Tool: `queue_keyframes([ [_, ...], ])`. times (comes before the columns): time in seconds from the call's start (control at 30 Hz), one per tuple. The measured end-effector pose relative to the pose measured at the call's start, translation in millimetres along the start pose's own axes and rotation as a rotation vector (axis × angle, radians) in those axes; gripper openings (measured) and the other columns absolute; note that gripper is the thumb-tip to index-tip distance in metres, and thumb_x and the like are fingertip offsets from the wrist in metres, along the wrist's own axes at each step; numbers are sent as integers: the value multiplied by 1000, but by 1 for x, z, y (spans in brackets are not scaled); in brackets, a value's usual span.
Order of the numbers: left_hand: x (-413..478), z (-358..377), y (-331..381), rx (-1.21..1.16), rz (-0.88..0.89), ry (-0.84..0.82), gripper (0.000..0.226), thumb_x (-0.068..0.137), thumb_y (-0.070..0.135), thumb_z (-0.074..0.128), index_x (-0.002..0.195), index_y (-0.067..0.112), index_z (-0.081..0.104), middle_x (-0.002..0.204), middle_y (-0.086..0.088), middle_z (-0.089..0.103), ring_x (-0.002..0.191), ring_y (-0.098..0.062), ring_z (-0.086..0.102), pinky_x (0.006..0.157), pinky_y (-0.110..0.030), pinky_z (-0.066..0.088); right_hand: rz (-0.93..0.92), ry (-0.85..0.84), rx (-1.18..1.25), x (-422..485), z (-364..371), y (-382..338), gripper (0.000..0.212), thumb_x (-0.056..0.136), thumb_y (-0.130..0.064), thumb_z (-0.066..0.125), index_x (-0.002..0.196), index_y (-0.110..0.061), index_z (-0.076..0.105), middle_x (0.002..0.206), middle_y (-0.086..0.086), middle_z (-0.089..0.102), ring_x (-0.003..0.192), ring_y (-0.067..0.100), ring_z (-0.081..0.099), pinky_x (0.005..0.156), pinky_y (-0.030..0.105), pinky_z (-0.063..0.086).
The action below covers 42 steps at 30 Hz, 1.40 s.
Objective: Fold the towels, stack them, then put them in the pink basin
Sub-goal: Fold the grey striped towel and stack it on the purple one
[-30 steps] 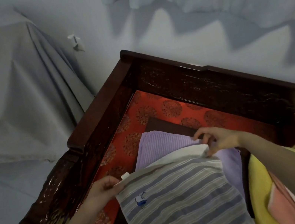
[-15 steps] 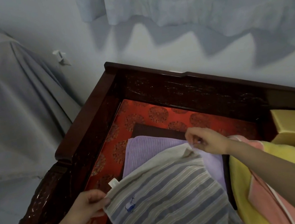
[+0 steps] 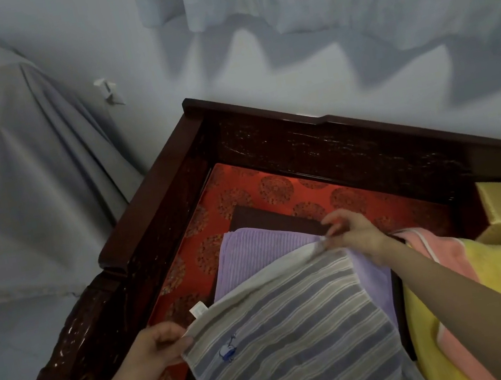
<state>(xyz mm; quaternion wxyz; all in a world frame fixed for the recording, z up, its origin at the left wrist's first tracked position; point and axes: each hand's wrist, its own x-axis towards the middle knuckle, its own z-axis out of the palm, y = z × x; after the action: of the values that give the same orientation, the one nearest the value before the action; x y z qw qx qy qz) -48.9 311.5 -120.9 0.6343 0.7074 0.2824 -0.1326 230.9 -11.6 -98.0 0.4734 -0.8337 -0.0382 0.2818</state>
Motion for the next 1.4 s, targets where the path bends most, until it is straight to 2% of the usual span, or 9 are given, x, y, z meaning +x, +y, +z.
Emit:
queue_keyframes([
  [0.07,1,0,-3,5,12,1,9,83,3,65,80,-5,66,74,-10,71,75,-24,69,72,-37,58,-60,50,51,-1,1,4,37,74,9,73,104,-10,63,75,6,56,71,16,57,63,12,51],
  [0.23,8,-1,-11,61,25,19,10,85,4,64,80,-6,63,72,-12,69,73,-26,66,67,-37,55,-274,49,-562,9,18,25,23,81,-1,69,103,-8,70,88,6,55,80,23,56,75,23,38],
  [0.43,11,1,-14,279,78,122,19,87,13,62,73,25,62,73,-10,67,66,-18,64,63,-30,51,-504,-157,-859,8,7,21,31,87,-21,63,118,-16,65,112,4,60,104,21,52,88,23,37],
  [0.57,2,0,-6,329,112,161,21,87,13,64,75,30,61,75,-12,66,67,-18,64,66,-32,52,-594,-205,-1004,1,-1,22,38,85,-34,64,121,-22,63,109,2,55,100,20,49,82,32,42],
  [0.7,-15,-1,15,404,185,164,32,85,18,66,96,47,60,82,-3,70,71,-7,68,73,-28,56,-664,-107,-1165,-11,5,21,23,78,-29,64,98,-17,66,96,6,60,93,28,57,67,39,45],
  [0.8,-33,-3,48,519,228,34,40,84,19,68,100,55,59,87,13,71,77,-1,67,73,-20,53,-541,-128,-1074,-25,0,8,16,78,-37,55,86,-23,57,93,3,59,91,23,55,70,39,43],
  [0.93,-67,-22,132,535,231,-288,5,80,27,72,83,26,75,84,-11,73,75,-21,68,73,-39,56,-451,-222,-631,-70,-71,-65,17,72,-29,74,71,-33,58,70,-9,60,66,4,54,63,28,46],
  [1.07,-94,-35,240,479,481,-152,45,61,60,73,86,22,74,78,-9,73,72,-17,69,66,-26,56,-470,-69,-440,-125,-161,-155,8,78,-8,75,83,-13,70,63,-6,64,61,0,53,61,15,43],
  [1.4,-125,-10,372,737,1049,53,20,82,47,53,83,29,61,88,12,67,80,0,62,71,-9,45,-614,246,-343,-217,-237,-205,16,79,-6,74,76,-21,68,67,-4,68,65,1,59,69,12,45],
])
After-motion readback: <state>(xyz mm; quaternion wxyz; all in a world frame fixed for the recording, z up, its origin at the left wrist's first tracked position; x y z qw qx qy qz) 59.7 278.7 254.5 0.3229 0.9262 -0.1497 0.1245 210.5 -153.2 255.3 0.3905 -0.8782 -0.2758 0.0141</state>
